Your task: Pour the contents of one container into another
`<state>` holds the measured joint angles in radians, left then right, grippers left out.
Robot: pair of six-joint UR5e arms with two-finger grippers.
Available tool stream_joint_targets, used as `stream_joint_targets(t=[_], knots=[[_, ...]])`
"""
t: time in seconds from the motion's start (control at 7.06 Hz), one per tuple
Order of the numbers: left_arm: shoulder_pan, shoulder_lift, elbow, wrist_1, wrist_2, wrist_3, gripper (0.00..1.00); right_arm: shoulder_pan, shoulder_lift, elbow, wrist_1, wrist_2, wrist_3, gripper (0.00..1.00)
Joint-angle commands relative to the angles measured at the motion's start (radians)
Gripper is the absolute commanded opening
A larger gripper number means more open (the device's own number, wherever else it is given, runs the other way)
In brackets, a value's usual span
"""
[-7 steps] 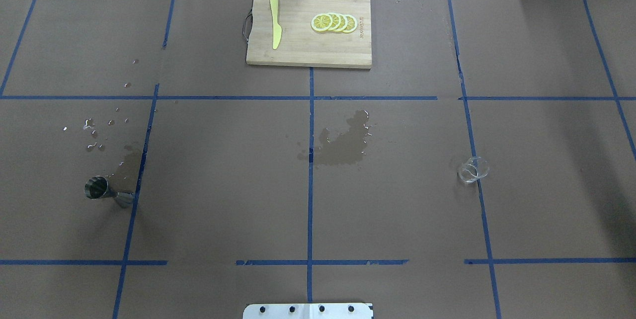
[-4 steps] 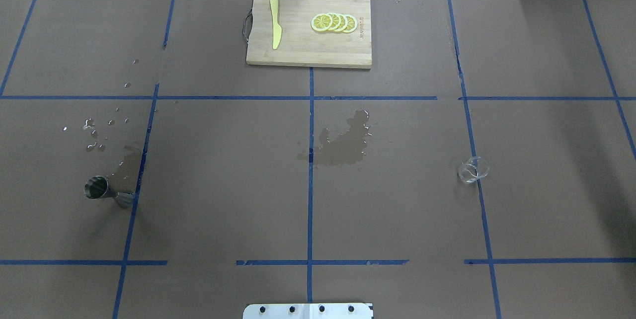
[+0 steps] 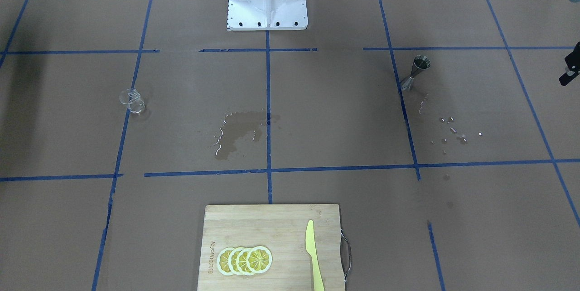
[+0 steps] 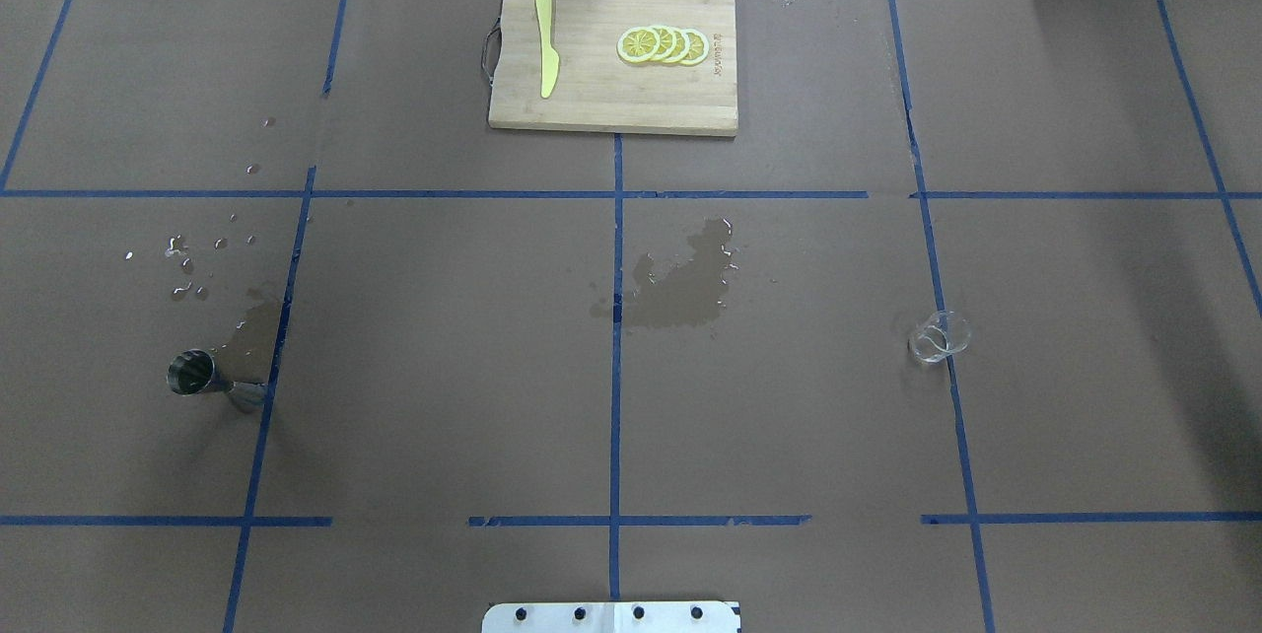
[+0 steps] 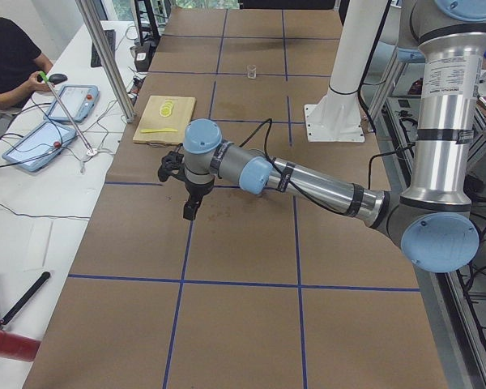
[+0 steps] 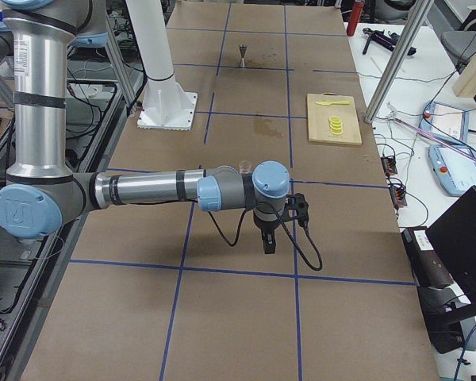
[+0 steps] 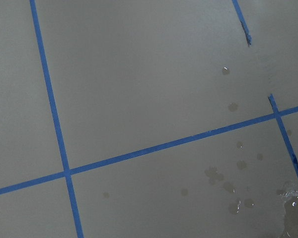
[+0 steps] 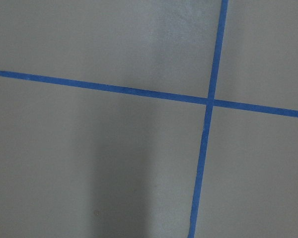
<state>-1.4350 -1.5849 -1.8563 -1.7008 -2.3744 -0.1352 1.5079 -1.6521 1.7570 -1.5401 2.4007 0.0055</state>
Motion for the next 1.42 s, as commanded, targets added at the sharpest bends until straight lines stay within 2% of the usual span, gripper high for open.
stream_joint_targets(t=[0.0,0.57,0.71,0.85,0.99,1.27], knots=[[-0.001,0.003,0.003,0.003,0.000,0.000,1.00,0.000,-0.002,-0.026,0.001,0.003,-0.002,1.00],[-0.004,0.042,0.042,0.006,0.001,0.002,1.00,0.000,-0.005,-0.028,0.003,0.000,-0.002,1.00],[-0.005,0.081,0.045,0.003,0.004,0.020,1.00,0.000,-0.003,-0.031,0.003,0.000,-0.002,1.00],[-0.046,0.080,0.099,0.004,0.006,0.092,1.00,0.000,0.000,-0.037,0.003,0.000,-0.009,1.00],[-0.130,0.079,0.176,0.006,0.004,0.243,1.00,0.002,0.000,-0.039,0.003,0.000,-0.012,1.00],[-0.147,0.045,0.172,0.135,0.004,0.270,1.00,0.002,0.002,-0.039,0.005,-0.003,-0.016,1.00]])
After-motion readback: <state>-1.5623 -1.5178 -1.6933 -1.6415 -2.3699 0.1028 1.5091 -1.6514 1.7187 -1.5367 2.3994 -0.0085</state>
